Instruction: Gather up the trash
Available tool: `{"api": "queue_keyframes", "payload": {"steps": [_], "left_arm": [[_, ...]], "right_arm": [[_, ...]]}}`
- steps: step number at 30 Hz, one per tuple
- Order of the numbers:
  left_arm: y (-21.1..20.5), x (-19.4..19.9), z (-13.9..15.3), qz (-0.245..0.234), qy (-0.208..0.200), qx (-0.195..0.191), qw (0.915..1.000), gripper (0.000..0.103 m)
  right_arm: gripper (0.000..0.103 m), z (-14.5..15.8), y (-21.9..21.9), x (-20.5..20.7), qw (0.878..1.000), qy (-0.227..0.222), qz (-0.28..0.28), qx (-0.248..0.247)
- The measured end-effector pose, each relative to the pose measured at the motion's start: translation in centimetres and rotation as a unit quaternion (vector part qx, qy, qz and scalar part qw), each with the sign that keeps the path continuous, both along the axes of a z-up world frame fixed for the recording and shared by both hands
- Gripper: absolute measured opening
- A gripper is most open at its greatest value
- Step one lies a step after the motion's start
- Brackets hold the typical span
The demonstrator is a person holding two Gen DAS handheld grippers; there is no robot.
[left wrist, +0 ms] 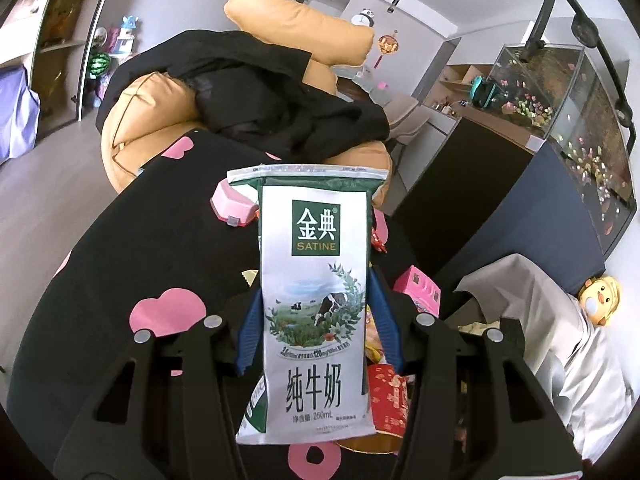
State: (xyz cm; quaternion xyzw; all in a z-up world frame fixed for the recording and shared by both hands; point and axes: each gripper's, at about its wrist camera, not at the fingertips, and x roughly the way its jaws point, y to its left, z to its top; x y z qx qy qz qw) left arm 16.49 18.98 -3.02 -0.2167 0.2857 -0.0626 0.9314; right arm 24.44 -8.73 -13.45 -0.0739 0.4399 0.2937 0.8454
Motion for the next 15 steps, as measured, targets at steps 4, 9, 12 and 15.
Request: {"api": "queue_keyframes", "payload": {"steps": [4, 9, 12, 15], "left_arm": [[-0.2, -0.1, -0.2, -0.002, 0.002, 0.0, 1.0, 0.046], [-0.2, -0.3, 0.0, 0.002, 0.004, 0.003, 1.0, 0.046], [-0.2, -0.4, 0.2, 0.004, 0.001, 0.008, 1.0, 0.046], [-0.5, -0.2, 0.1, 0.002, 0.003, 0.005, 1.0, 0.046]], "right_arm": [[0.072, -0.2, 0.8, -1.3, 0.999, -0.028, -0.01, -0.043], [0.073, 0.1, 0.4, -1.1, 0.998, -0.023, 0.011, -0.055], [0.073, 1.8, -0.2, -2.4, 0.994, -0.081, 0.025, -0.075], [0.073, 2.9, 0.1, -3.2, 0.989, -0.103, 0.063, -0.09]]}}
